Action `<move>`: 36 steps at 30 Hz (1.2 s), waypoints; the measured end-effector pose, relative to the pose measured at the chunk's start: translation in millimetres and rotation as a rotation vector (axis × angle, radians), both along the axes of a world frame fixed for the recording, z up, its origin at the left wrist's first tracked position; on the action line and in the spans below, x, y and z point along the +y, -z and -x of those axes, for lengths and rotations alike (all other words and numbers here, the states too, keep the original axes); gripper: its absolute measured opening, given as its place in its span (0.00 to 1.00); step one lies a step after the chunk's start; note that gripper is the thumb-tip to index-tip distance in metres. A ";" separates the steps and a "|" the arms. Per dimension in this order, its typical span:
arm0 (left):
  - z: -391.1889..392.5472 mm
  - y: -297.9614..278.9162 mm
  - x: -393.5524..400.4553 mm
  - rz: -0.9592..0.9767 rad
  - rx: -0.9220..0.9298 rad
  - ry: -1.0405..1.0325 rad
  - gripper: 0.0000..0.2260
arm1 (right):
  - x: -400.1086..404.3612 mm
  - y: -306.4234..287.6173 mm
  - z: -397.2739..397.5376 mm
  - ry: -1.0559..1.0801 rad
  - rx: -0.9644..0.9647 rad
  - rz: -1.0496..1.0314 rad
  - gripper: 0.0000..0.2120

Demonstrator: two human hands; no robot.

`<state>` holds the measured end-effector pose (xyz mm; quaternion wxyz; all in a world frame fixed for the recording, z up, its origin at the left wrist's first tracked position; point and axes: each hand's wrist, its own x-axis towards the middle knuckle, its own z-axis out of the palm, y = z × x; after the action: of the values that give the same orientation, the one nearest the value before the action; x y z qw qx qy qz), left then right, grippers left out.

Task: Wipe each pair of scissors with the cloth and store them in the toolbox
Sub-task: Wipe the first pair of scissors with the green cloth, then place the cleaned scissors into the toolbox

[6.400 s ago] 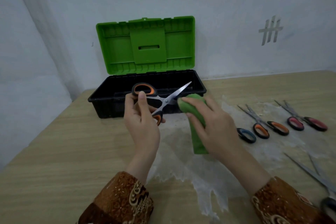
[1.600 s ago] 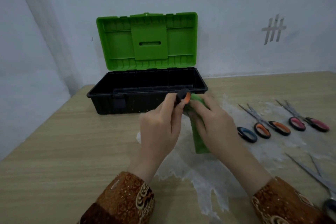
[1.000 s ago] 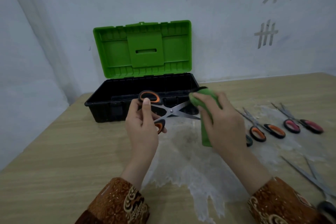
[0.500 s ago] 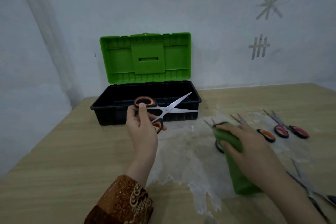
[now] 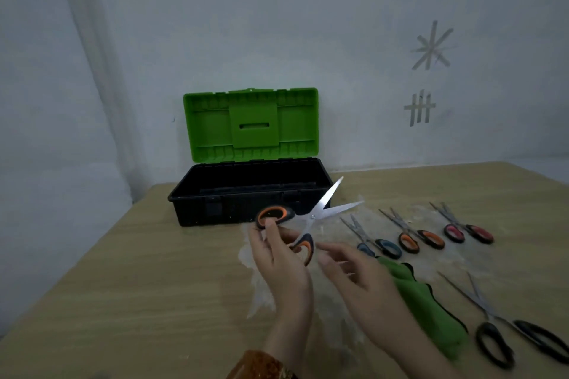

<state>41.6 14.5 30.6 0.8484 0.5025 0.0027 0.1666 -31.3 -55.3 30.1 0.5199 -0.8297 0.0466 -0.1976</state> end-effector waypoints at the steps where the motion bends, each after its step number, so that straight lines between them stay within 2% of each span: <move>1: 6.6 0.9 -2.8 0.006 -0.003 0.028 0.10 | 6.8 1.0 -6.2 -0.042 -0.022 -0.099 0.13; 3: 13.8 2.4 -3.8 0.009 -0.007 0.093 0.09 | 10.9 0.2 -15.4 -0.013 -0.034 -0.275 0.06; 5: 11.7 1.7 2.2 0.004 0.011 0.148 0.07 | 3.7 -1.9 -20.5 0.007 -0.031 -0.351 0.05; 7: 0.8 1.1 12.3 -0.020 0.019 0.224 0.04 | -7.6 -8.7 -25.1 0.004 -0.035 -0.314 0.05; 9: -11.9 0.6 21.4 -0.069 0.010 0.336 0.09 | -18.7 -17.1 -32.4 -0.002 -0.029 -0.268 0.03; 11: -22.8 -2.7 26.8 -0.173 -0.034 0.396 0.09 | -28.0 -24.8 -44.2 -0.010 -0.012 -0.218 0.03; 20: -84.2 -20.4 1.8 -0.301 -0.097 0.269 0.04 | -58.4 -50.4 -131.8 -0.035 0.041 -0.213 0.05; 22: -112.0 -16.3 -2.3 -0.514 -0.175 0.199 0.01 | -74.4 -57.2 -160.7 -0.050 0.123 -0.166 0.04; 26: -168.6 5.4 -1.9 -1.285 -0.404 -0.063 0.19 | -115.4 -74.5 -221.0 0.079 0.239 0.197 0.07; 28: -183.6 19.2 -2.2 -1.504 -0.459 -0.117 0.22 | -126.0 -78.8 -245.0 0.093 0.333 0.380 0.06; 32: -199.3 35.5 -0.9 -1.609 -0.526 -0.138 0.18 | -126.1 -75.7 -284.5 -0.006 0.543 0.606 0.09; 36: -204.7 40.7 0.4 -1.566 -0.587 -0.193 0.15 | -119.2 -61.1 -323.0 -0.061 0.934 0.705 0.10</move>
<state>246.3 14.9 -10.1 0.2029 0.8798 -0.2914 0.3160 291.7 -174.5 91.2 0.1423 -0.9528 0.1782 0.2006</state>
